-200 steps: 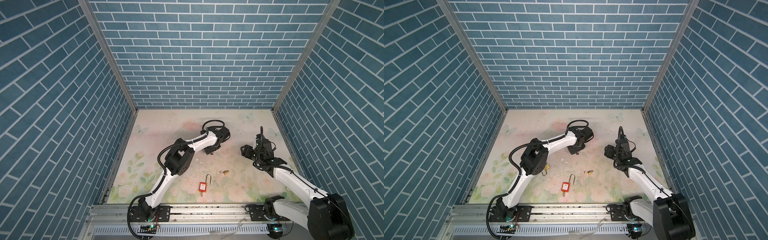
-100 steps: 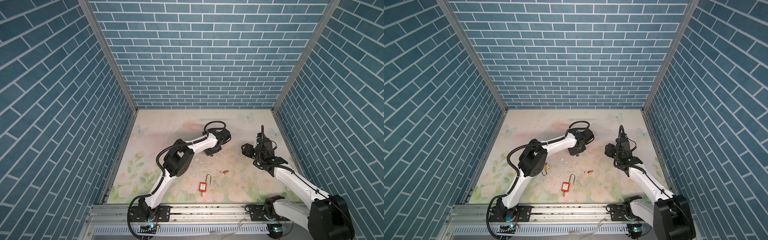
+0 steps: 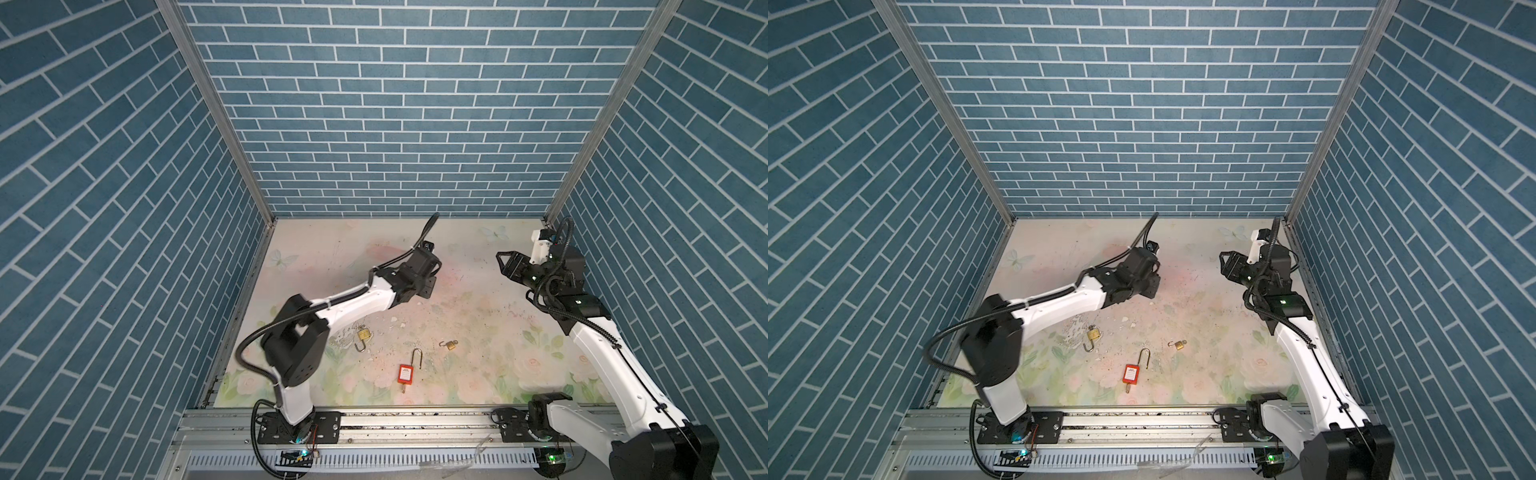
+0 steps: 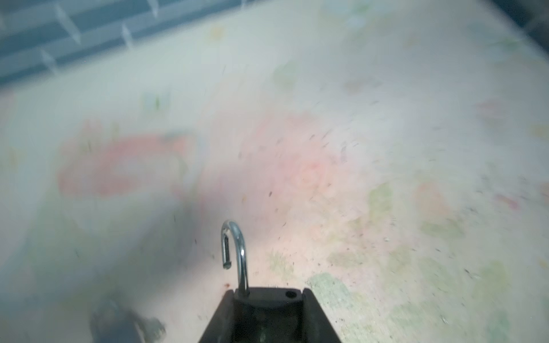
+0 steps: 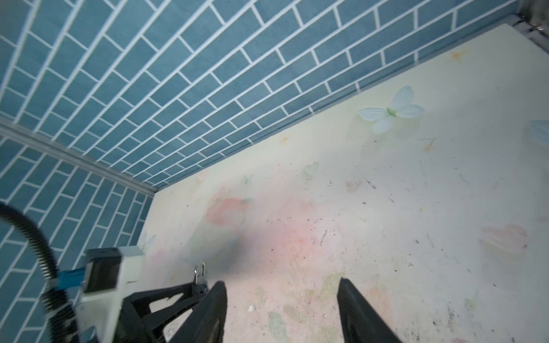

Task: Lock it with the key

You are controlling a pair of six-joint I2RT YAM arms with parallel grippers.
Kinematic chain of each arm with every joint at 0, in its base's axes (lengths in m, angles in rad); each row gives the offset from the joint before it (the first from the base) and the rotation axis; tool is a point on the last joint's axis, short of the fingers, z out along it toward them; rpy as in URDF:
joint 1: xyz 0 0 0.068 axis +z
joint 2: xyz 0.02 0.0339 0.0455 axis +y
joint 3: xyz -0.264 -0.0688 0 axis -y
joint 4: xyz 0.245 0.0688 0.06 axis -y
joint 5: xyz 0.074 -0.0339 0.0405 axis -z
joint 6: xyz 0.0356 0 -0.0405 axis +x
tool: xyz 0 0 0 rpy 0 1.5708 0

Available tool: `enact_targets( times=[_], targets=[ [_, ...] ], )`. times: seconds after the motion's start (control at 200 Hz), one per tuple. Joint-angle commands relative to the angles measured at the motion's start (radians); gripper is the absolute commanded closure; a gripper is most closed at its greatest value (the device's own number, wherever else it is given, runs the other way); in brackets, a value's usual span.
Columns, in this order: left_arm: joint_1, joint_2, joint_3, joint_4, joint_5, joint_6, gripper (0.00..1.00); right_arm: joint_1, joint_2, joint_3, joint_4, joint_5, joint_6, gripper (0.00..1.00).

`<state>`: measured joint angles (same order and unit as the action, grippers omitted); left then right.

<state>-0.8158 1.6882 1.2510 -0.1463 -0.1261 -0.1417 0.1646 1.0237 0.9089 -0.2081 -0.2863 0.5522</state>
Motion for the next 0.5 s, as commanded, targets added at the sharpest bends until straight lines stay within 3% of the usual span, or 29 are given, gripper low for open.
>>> enact_targets(
  times=[0.0,0.07,0.18,0.285,0.495],
  targets=[
    [-0.004,-0.161,-0.23,0.389,0.23,0.526,1.0,-0.001,-0.024,0.03,-0.025,-0.193,-0.069,0.39],
    [-0.011,-0.279,-0.418,0.553,0.336,0.729,1.0,0.001,-0.017,0.039,-0.023,-0.285,-0.088,0.4],
    [-0.017,-0.38,-0.613,0.73,0.379,0.939,1.0,0.036,0.015,0.064,-0.053,-0.353,-0.13,0.39],
    [-0.019,-0.397,-0.617,0.661,0.374,1.034,1.0,0.151,0.082,0.109,-0.127,-0.308,-0.195,0.4],
    [-0.02,-0.396,-0.619,0.66,0.391,1.052,1.0,0.327,0.23,0.164,-0.198,-0.211,-0.247,0.41]
  ],
)
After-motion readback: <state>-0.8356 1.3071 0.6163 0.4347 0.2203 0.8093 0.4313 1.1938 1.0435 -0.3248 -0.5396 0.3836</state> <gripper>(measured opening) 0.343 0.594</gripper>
